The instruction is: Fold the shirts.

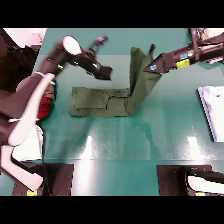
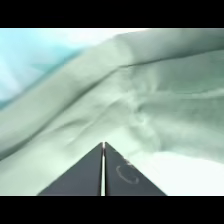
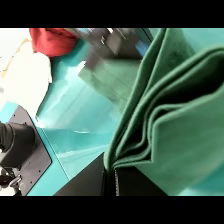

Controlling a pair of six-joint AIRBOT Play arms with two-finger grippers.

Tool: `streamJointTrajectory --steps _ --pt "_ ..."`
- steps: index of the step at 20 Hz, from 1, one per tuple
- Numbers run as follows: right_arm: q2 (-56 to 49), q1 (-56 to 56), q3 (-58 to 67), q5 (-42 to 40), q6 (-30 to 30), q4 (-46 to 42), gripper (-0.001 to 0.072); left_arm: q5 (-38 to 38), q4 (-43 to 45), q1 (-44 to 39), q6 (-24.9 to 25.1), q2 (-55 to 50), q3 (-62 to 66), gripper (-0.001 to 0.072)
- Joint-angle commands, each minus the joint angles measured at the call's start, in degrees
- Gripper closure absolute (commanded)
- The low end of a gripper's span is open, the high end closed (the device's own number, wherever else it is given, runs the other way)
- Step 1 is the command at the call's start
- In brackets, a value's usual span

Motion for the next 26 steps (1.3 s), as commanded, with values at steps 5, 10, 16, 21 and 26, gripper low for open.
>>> streamJointTrajectory --steps 5,10,16,21,26 --pt "-13.9 20.1 6.5 -15.8 -6.2 -0.1 0.0693 -6.8 11.6 14.2 0.1 19.1 0.1 0.0682" --pt "-34.7 33.2 25.0 -27.5 -6.6 -0.6 0.0248 -9.7 12.9 16.2 0.1 23.4 0.1 0.0681" --pt "-27.8 28.7 14.4 -19.2 -6.5 -1.9 0.0231 -12.1 13.6 16.2 0.1 23.6 0.1 0.0681" --pt "-15.8 13.5 -3.6 -13.2 -0.4 -10.8 0.0282 -11.5 13.6 16.2 0.1 23.5 0.0 0.0681" --pt "-6.3 0.3 -26.5 -26.8 4.1 -6.7 0.0108 -9.6 13.5 16.2 0.1 23.5 0.0 0.0681"
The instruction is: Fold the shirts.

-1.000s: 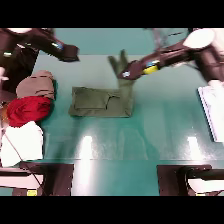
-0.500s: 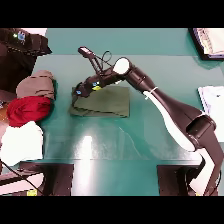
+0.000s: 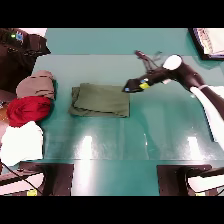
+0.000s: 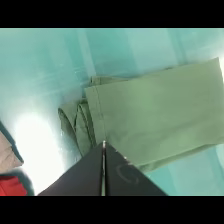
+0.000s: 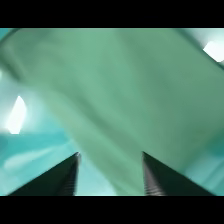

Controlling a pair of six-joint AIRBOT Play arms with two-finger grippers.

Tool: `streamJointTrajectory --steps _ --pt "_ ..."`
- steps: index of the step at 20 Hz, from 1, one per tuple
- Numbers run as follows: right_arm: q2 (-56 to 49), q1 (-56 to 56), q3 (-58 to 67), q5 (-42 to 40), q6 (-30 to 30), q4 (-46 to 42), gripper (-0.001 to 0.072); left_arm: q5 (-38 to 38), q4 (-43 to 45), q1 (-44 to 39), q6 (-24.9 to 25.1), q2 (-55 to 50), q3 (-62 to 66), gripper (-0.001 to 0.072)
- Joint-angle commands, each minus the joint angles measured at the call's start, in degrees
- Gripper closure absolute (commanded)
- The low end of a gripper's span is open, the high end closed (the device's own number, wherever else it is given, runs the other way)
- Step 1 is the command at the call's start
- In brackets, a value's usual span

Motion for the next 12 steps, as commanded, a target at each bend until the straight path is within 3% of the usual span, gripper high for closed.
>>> streamJointTrajectory --steps 1,5,8,12 --pt "5.0 -8.1 -14.8 -8.7 2.6 5.4 0.0002 1.9 0.0 0.1 0.0 0.0 0.0 0.0681" --pt "0.0 -7.8 -18.8 -9.3 -1.3 12.0 0.0016 4.0 -0.4 0.1 0.0 0.0 0.0 0.0681" --pt "-6.0 -2.9 -14.2 -9.1 -1.4 12.8 0.0017 3.5 -0.4 0.1 0.0 0.0 0.0 0.0681" --pt "-13.8 3.8 -5.6 -8.5 -2.6 21.8 0.0024 3.0 -0.4 0.1 0.8 0.0 0.0 0.0681"
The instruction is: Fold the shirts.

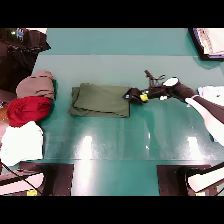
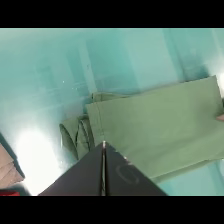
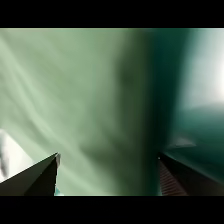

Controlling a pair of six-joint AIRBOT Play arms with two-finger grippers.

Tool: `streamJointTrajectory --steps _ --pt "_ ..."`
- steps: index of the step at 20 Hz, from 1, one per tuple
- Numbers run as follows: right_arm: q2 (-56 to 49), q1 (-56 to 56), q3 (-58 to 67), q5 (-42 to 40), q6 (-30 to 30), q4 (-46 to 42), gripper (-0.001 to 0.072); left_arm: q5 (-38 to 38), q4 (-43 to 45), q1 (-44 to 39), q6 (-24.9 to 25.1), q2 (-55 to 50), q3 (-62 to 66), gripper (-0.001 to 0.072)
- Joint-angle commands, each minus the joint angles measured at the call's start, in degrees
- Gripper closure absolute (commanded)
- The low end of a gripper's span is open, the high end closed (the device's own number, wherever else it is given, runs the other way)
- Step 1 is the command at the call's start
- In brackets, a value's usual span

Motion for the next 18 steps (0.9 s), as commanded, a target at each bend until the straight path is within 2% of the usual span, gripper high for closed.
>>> streamJointTrajectory --steps 1,2,4,5,6,9,12,18 --pt "-6.7 5.6 6.6 0.0 -1.1 6.7 0.0128 -0.5 0.0 0.1 1.5 0.0 0.0 0.0681" --pt "-8.0 7.0 8.5 0.0 -1.2 7.1 0.0273 -0.8 0.0 0.1 1.5 0.0 0.0 0.0681" --pt "-9.2 8.9 11.2 -0.2 -2.1 7.0 0.0395 -1.2 0.0 0.1 1.5 0.0 0.0 0.0681" --pt "-9.2 9.3 11.8 -0.4 -2.9 7.0 0.0529 -1.2 0.0 0.1 1.5 0.0 0.0 0.0681" --pt "-9.2 9.1 12.6 -0.2 -3.1 6.9 0.0695 -1.2 0.0 0.1 1.5 0.0 0.0 0.0681" --pt "-7.5 6.2 13.3 0.2 -3.3 6.8 0.0693 -1.5 -0.7 0.1 1.4 0.0 0.0 0.0681" --pt "-0.9 -1.2 11.3 -1.2 -2.9 5.2 0.0693 -2.1 -3.7 -0.1 1.4 0.0 -0.1 0.0681" --pt "19.1 -27.5 -2.3 -3.9 -1.3 -3.8 0.0693 -1.3 -6.5 -2.8 1.3 -0.2 -0.2 0.0681"
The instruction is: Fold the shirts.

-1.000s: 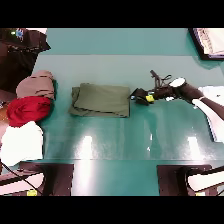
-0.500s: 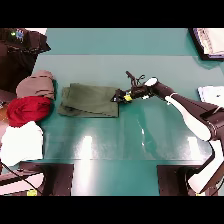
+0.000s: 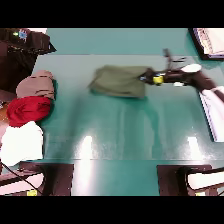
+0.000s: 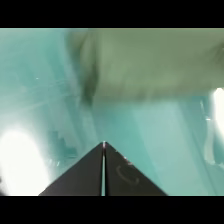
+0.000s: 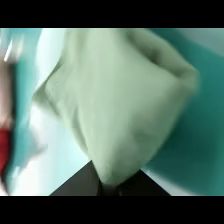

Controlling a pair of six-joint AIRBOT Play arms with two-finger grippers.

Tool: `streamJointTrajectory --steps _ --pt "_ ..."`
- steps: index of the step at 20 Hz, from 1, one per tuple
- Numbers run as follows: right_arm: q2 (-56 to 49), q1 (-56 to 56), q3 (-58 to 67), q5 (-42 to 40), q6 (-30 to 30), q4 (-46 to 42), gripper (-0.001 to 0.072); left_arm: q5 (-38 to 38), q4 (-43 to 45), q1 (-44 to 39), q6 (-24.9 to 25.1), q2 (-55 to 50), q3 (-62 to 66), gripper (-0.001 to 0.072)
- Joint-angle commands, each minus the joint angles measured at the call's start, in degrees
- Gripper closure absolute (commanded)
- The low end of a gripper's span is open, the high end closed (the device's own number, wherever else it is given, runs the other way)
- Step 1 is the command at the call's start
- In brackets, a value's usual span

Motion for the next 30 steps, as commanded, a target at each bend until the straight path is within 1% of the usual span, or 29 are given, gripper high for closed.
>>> streamJointTrajectory --steps 1,4,6,9,11,13,17,19,20,24,28,30 --pt "11.3 -17.0 -7.7 -2.2 0.7 -4.0 0.0693 1.4 -1.2 -1.9 -0.5 -0.3 0.0 0.0681" --pt "17.3 -32.9 -11.6 -3.9 0.7 -4.1 0.0693 4.8 -1.5 -4.5 -0.7 -0.8 -0.1 0.0681" --pt "18.2 -41.5 -11.8 -3.5 0.6 -4.0 0.0694 6.5 -1.5 -6.1 -1.9 -1.5 -0.1 0.0682" --pt "16.8 -49.2 -11.3 -3.0 0.5 -4.1 0.0694 7.4 -1.4 -8.7 -2.0 -2.8 -0.2 0.0681" --pt "13.9 -51.3 -8.5 -0.3 -1.0 -3.9 0.0694 7.3 -1.4 -10.1 -1.9 -4.0 -0.2 0.0682" --pt "11.2 -51.6 -4.0 2.2 -0.9 -3.9 0.0694 7.3 -1.4 -11.5 -1.9 -5.0 -0.2 0.0681" --pt "10.6 -51.9 6.1 6.3 -0.5 -4.1 0.0694 7.3 -1.6 -12.0 -1.9 -5.6 -0.6 0.0682" --pt "12.8 -53.2 9.4 8.1 3.3 -5.3 0.0694 7.3 -1.6 -12.0 -1.9 -5.6 -0.6 0.0681" --pt "14.3 -54.0 10.4 8.9 5.1 -7.6 0.0694 7.3 -1.5 -12.0 -1.8 -5.6 -0.6 0.0682" --pt "20.0 -56.2 9.4 13.7 7.7 -15.6 0.0694 7.5 -1.1 -12.0 -0.3 -5.6 -0.6 0.0681" --pt "25.6 -58.7 2.7 17.0 8.0 -17.0 0.0694 7.3 -1.1 -12.0 1.2 -5.6 -0.6 0.0681" --pt "28.2 -60.3 -1.2 18.6 9.3 -23.6 0.0693 7.3 -1.1 -12.0 1.2 -5.6 -0.6 0.0681"
